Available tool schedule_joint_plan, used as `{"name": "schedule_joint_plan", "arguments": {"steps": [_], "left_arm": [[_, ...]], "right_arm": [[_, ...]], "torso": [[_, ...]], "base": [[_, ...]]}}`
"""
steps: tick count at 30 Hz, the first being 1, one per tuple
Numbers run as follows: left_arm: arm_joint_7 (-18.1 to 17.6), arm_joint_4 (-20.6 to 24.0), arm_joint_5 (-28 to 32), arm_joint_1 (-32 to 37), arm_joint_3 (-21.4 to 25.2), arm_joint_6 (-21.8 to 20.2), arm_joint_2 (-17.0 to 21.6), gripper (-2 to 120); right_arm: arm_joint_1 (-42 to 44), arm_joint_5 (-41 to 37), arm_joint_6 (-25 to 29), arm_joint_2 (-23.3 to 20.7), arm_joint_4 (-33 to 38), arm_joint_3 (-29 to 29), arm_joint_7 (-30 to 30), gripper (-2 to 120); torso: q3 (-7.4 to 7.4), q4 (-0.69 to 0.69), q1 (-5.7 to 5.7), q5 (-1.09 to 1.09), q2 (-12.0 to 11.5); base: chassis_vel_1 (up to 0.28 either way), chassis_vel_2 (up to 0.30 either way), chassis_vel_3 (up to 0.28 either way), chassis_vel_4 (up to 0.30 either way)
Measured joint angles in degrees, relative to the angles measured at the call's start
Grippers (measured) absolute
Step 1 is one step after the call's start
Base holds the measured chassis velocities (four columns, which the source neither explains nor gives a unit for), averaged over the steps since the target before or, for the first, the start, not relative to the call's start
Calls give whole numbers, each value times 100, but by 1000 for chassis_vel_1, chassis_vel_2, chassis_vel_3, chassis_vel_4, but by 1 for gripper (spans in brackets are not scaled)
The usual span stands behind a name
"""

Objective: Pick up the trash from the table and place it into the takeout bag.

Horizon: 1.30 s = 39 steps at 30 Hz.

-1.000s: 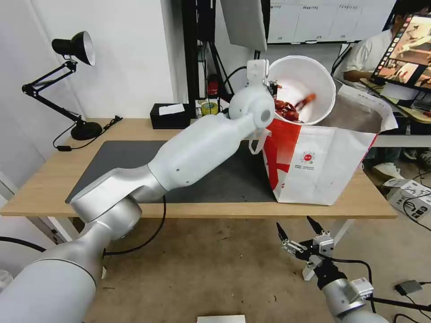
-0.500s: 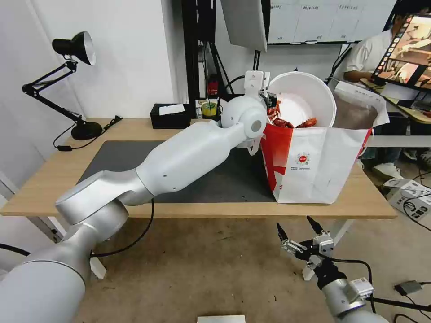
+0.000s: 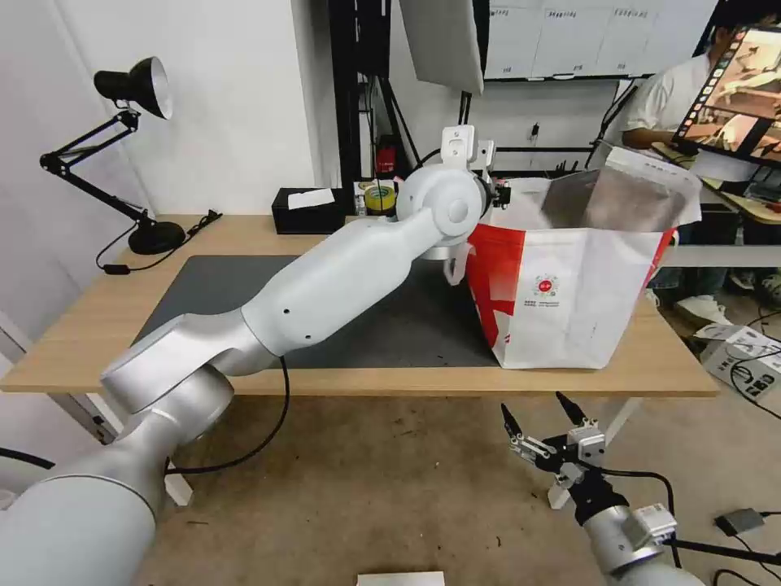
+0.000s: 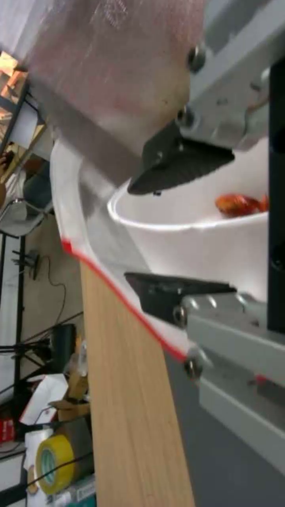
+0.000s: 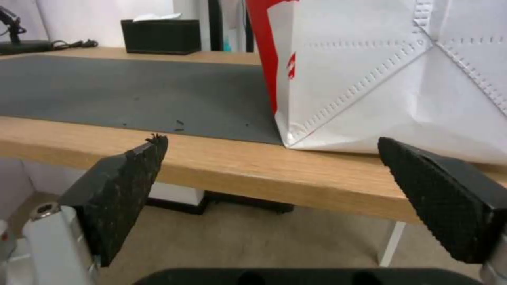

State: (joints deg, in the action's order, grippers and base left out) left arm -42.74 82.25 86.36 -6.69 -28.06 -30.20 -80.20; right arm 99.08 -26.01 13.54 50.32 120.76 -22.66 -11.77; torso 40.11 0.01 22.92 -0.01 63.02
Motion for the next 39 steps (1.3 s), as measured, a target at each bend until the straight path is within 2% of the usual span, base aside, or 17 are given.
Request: {"name": "schedule_joint_plan", "arguments": {"steps": [6,7,10,11,15,19,27,29,30,32,34,35,36,38,39], "left_arm": [[24,98,-8,44,50,57,-11,75],[24,98,-8,44,50,57,-11,75],[30,176,-5,48,115,153,-14,88],[30,176,-5,48,115,153,-14,88],[32,361,0,95,173,250,210,105],[61,585,-48,191,183,490,459,112],[281,1088,-278,461,123,1082,1013,114],[579,1263,-466,620,88,1495,1230,114],[842,1358,-563,726,75,1738,1351,113],[953,1400,-605,773,74,1826,1404,113],[1413,1591,-793,1023,96,2125,1664,108],[1413,1591,-793,1023,96,2125,1664,108],[1561,1654,-840,1120,124,2192,1759,105],[2026,1849,-1040,1531,336,2343,2175,101],[2026,1849,-1040,1531,336,2343,2175,101]], "right_arm": [[0,0,0,0,0,0,0,100],[0,0,0,0,0,0,0,100],[0,0,0,0,0,0,0,100],[0,0,0,0,0,0,0,100],[0,0,0,0,0,0,0,100],[0,0,0,0,0,0,0,100],[0,0,0,0,0,0,0,100],[0,0,0,0,0,0,0,100],[0,0,0,0,0,0,0,100],[0,0,0,0,0,0,0,100],[0,0,0,0,0,0,0,100],[0,0,0,0,0,0,0,100],[0,0,0,0,0,0,0,100],[0,0,0,0,0,0,0,100],[0,0,0,0,0,0,0,100]], "torso": [[0,-1,0,0,0],[0,-1,0,0,0],[0,-2,0,0,0],[0,-2,0,0,0],[0,-1,0,0,0],[0,0,0,0,0],[0,0,0,-1,0],[0,-1,0,-1,0],[0,0,0,-1,0],[0,-1,0,0,0],[0,-2,0,0,0],[0,-2,0,0,0],[0,0,0,-1,0],[0,-1,0,-1,0],[0,-1,0,-1,0]], "base": [[0,0,0,0],[0,0,0,0],[0,0,0,0],[0,0,0,0],[0,0,0,0],[0,0,0,0],[0,0,0,0],[0,0,0,0],[0,0,0,0],[0,0,0,0],[0,0,0,0],[0,0,0,0],[0,0,0,0],[0,0,0,0],[0,0,0,0]]}}
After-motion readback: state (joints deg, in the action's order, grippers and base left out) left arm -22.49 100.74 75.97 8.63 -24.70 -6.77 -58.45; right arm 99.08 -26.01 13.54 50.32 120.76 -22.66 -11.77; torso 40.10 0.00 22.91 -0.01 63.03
